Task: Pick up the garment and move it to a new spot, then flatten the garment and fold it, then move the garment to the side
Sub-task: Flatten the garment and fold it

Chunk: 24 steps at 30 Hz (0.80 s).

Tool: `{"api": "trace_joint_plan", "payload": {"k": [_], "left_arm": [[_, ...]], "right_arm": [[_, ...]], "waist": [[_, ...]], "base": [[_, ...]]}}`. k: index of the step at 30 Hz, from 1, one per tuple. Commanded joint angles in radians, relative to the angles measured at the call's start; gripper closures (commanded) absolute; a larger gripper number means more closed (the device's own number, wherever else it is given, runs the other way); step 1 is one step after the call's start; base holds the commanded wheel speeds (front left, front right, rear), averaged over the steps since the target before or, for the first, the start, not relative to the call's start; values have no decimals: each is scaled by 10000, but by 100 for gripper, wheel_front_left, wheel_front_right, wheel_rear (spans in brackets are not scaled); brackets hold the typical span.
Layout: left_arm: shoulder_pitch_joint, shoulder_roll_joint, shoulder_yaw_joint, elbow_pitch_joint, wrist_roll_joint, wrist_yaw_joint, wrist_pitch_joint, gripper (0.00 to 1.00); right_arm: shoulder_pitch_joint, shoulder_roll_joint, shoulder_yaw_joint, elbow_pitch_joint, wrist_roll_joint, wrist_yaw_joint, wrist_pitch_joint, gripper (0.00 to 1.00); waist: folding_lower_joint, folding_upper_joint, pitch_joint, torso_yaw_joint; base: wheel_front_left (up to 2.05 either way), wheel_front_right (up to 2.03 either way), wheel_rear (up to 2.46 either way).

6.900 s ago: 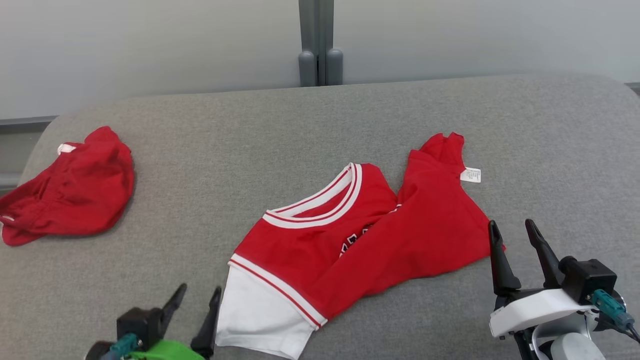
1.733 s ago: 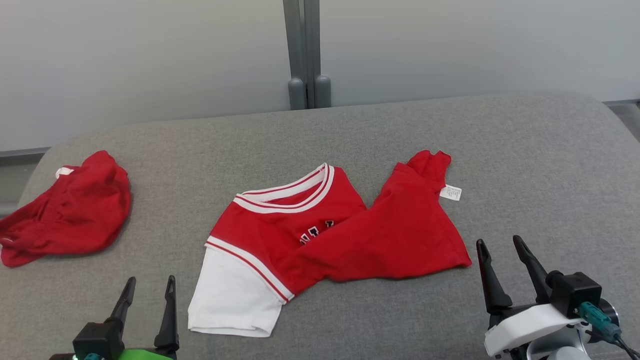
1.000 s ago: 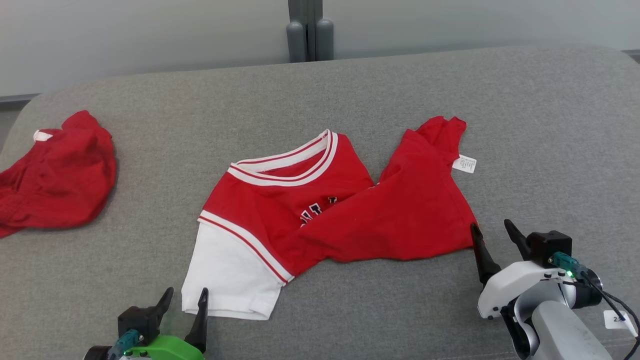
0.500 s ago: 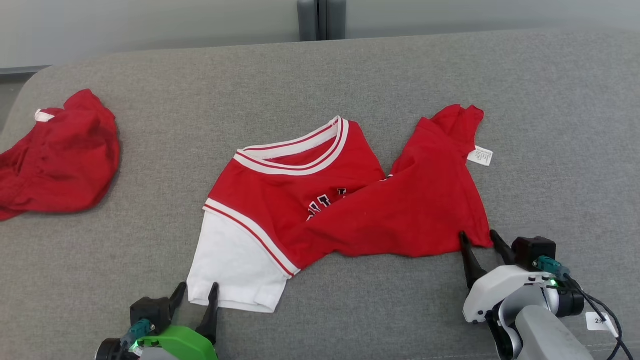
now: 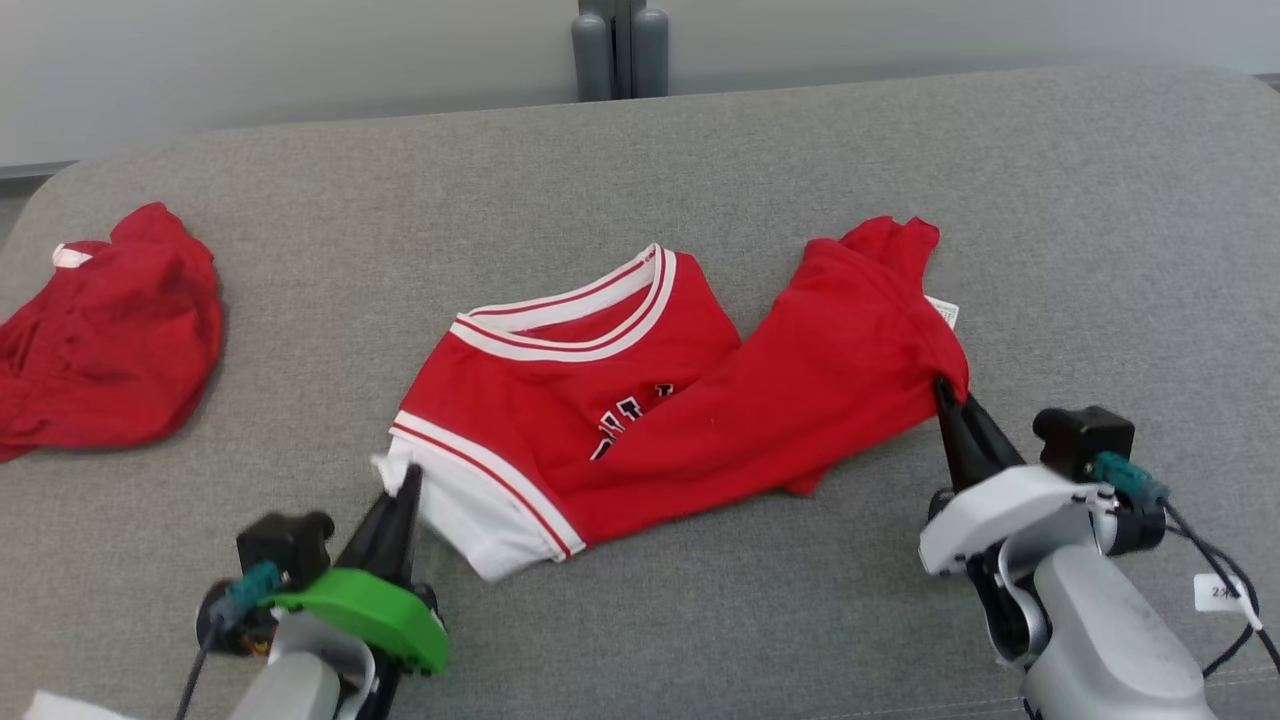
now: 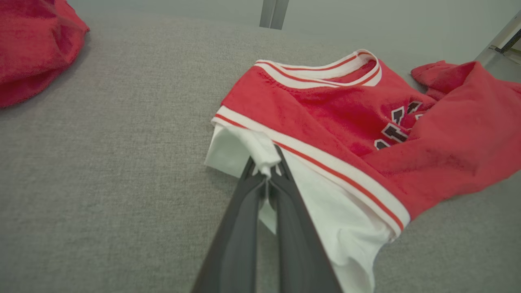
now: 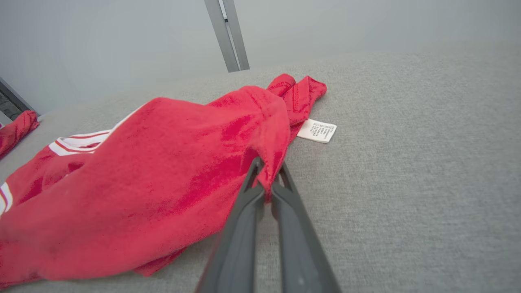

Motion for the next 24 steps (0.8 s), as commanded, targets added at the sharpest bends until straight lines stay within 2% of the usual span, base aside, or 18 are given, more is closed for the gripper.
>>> {"api": "trace_joint_plan", "payload": {"k": [1,6,11,15,19,24], "left_arm": [[-564,187,-91,-326,-183,-36,8,100],[-2637,937,-860,-870,-720,-36,270,100],[-5785,1548,-1095,-719,-1991,-34,1184,100],[-8570,1664,-864,126,-2813,-34,1797,100],[-11115,1685,-1077,1181,-2669,-34,1912,100],[-13653,1498,-1435,2283,-2552,-34,1719,100]], "right_arm": [[-416,-49,10,-209,288,-8,-4,100],[-2039,-347,402,-325,838,-8,-4,100],[-4931,-618,689,400,1781,-8,174,100],[-7649,-867,713,1232,2177,-6,596,100],[-10026,-923,570,2228,2302,-8,716,100],[-12337,-997,701,3478,1912,-8,679,100]], "waist": [[0,0,83,-114],[0,0,663,-364],[0,0,1748,-627],[0,0,2651,-794],[0,0,3056,-958],[0,0,3042,-1075]], "base": [[0,0,0],[0,0,0],[0,0,0],[0,0,0],[0,0,0],[0,0,0]]}}
